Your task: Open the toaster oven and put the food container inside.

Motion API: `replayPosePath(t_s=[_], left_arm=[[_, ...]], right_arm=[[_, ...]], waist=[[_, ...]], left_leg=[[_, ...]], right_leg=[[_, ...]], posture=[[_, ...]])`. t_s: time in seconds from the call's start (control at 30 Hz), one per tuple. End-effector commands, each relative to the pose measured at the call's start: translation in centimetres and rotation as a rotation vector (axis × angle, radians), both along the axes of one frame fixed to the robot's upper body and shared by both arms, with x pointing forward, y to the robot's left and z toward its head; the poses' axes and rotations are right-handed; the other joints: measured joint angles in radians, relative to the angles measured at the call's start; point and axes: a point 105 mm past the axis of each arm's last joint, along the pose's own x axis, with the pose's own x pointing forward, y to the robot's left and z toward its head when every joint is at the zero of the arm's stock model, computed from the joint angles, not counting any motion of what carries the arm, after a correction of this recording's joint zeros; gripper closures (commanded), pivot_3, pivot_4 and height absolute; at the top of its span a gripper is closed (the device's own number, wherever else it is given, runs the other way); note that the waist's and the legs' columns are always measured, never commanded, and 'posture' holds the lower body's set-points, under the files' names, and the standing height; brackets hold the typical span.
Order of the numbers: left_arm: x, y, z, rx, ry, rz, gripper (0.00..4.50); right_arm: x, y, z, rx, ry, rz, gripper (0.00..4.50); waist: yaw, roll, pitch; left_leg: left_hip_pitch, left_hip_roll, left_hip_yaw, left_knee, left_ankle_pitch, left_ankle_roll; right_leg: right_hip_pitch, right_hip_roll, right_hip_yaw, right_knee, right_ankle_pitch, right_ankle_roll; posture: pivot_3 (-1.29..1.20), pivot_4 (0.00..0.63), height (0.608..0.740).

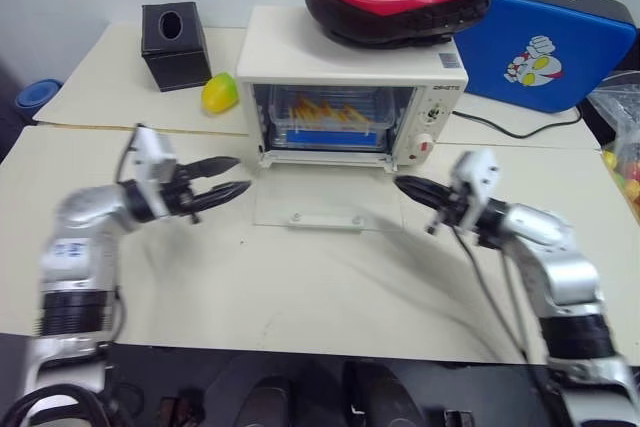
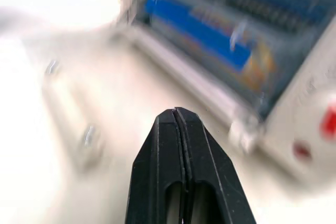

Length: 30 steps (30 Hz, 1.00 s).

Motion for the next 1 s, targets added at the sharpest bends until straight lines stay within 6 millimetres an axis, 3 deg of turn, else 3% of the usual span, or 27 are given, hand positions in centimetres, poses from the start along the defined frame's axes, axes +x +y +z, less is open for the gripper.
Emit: replayPosePath(t_s=[0.03,0.1,0.2,0.27,0.4,0.53,0.6,0.8,0.9,1.0], left_arm=[[-2.3,1.9,0.2,0.047,0.077,-0.123,0.66],[-2.7,2.4,0.1,0.050,0.101,-0.136,0.02],[-2.7,2.1,-0.2,0.008,0.096,-0.127,0.02],[-2.3,1.6,0.1,-0.044,0.067,-0.105,0.02],[-1.7,0.6,1.7,-0.189,0.008,-0.052,0.02],[-1.4,0.7,2.4,-0.274,0.000,0.012,0.02],[-1.1,1.0,2.7,-0.317,-0.013,0.057,0.02],[-0.6,1.9,-0.2,-0.171,-0.041,0.179,0.02],[-0.7,2.8,-2.1,-0.073,-0.037,0.230,0.02],[-1.2,3.1,-3.7,0.021,-0.050,0.257,0.00]], right_arm=[[-0.9,-2.8,-2.6,-0.079,0.061,0.055,4.50],[-0.5,-3.1,-3.8,-0.082,0.098,0.066,4.50],[0.0,-1.6,-5.8,-0.078,0.144,0.125,4.50],[0.7,-0.1,-5.7,-0.007,0.130,0.140,4.50],[1.9,3.1,-3.7,0.137,0.049,0.180,4.50],[2.5,4.2,-0.9,0.286,-0.036,0.172,4.50],[2.9,4.1,1.5,0.386,-0.100,0.153,4.50],[2.3,3.0,8.1,0.577,-0.195,0.145,4.50],[0.7,2.9,8.6,0.449,-0.200,0.190,4.50],[-2.1,2.4,6.1,0.191,-0.192,0.282,3.92]], waist=[[0.004,0.000,0.000],[0.004,0.001,0.001],[-0.006,0.001,0.001],[-0.013,0.001,0.001],[-0.015,0.001,0.001],[-0.010,0.001,0.001],[-0.009,0.001,0.001],[-0.008,0.001,0.001],[-0.006,0.001,0.001],[0.004,0.001,0.000]], left_leg=[[0.001,0.000,0.000,0.000,0.000,0.000],[0.001,0.000,0.001,0.000,0.000,0.001],[0.000,0.000,0.002,0.000,0.000,0.001],[0.000,0.001,0.002,0.000,0.000,0.000],[-0.001,0.001,0.002,0.000,0.001,0.000],[-0.002,0.001,0.001,0.001,0.001,0.000],[-0.002,0.001,0.001,0.001,0.001,0.000],[-0.002,0.001,0.000,0.002,0.000,-0.001],[-0.002,0.001,0.000,0.001,0.000,-0.001],[-0.002,0.001,0.000,-0.001,0.000,0.000]], right_leg=[[0.000,0.000,0.000,0.000,0.000,0.000],[0.000,0.000,0.001,0.001,0.000,0.000],[-0.002,0.000,0.002,0.003,0.000,0.000],[-0.003,0.000,0.001,0.005,0.000,0.000],[-0.004,0.001,0.002,0.008,0.000,0.000],[-0.004,0.001,0.001,0.008,0.000,0.000],[-0.004,0.001,0.001,0.008,0.000,0.000],[-0.004,0.001,0.000,0.007,0.000,0.000],[-0.004,0.001,0.000,0.006,0.000,0.000],[-0.004,0.000,0.000,0.005,0.000,0.000]], posture=[[0.00,0.150,0.740],[0.00,0.150,0.740],[0.00,0.150,0.740],[0.00,0.150,0.740],[0.00,0.150,0.740],[0.00,0.150,0.740],[0.00,0.150,0.740],[0.00,0.150,0.740],[0.00,0.150,0.740],[0.00,0.150,0.740]])
